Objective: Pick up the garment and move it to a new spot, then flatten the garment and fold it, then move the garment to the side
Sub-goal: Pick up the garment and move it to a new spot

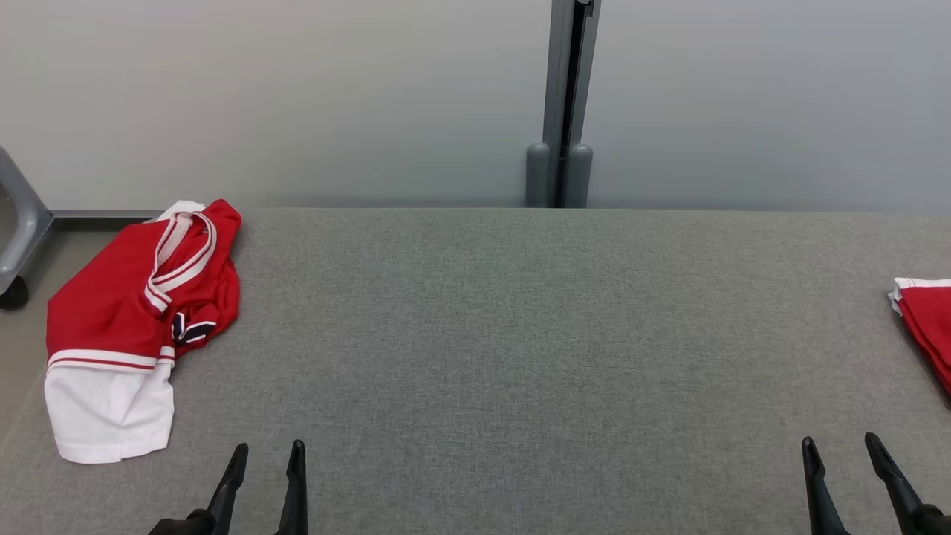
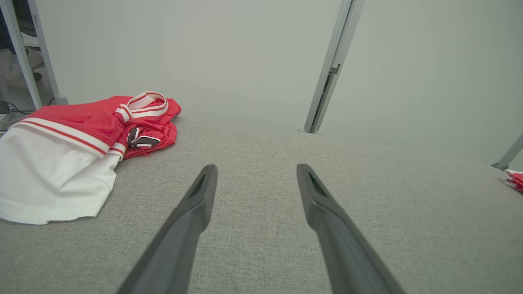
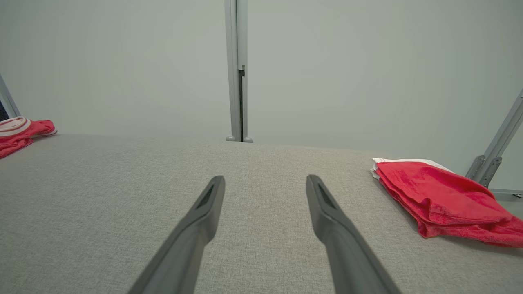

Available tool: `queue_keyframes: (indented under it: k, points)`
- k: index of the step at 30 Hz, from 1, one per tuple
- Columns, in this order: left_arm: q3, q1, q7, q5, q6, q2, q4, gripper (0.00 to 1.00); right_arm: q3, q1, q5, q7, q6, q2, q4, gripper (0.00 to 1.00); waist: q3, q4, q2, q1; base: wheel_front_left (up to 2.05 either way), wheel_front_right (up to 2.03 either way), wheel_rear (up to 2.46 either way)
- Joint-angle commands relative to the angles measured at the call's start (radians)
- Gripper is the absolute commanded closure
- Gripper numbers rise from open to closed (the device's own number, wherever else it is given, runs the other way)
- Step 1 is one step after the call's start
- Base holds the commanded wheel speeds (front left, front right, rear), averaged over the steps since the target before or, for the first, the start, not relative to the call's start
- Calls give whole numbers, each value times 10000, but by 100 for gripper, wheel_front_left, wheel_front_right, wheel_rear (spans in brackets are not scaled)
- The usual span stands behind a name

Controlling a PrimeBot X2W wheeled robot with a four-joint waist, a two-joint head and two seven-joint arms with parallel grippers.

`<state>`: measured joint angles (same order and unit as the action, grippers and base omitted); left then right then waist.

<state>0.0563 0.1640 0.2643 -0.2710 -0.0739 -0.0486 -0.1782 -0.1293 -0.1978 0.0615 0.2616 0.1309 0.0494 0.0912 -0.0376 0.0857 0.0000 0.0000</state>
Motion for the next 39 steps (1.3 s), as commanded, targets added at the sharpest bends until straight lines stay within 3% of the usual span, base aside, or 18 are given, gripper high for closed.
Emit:
queue_keyframes:
  k: [1,6,11,16,27,32,39]
  points:
    - [7,-153,-1,24,-38,-38,43,0,16,46,42,48,-3,27,8,0,14,68,0,0,0,0,0]
    - [137,-328,-1,44,-4,-41,77,0,139,-100,128,49,-3,26,-96,0,6,796,0,0,0,0,0]
    - [106,-153,-1,101,36,-36,92,0,552,-152,279,49,-3,29,-11,0,-103,2294,0,0,0,0,0]
    - [-71,128,-1,79,29,-35,174,0,1010,-1,319,49,-3,30,85,0,-217,3235,0,0,0,0,0]
    - [-169,-33,-1,-126,95,-36,540,0,1326,461,2,49,-3,36,119,0,257,3398,0,0,0,0,0]
    - [-287,-1090,-1,-382,53,-32,594,0,1419,1020,-382,49,-3,265,-58,0,1410,3167,0,0,0,0,0]
    - [-414,-4125,-204,-618,-56,-213,-1560,0,1404,2096,-531,49,-3,1201,-415,0,3718,2873,0,0,0,0,0]
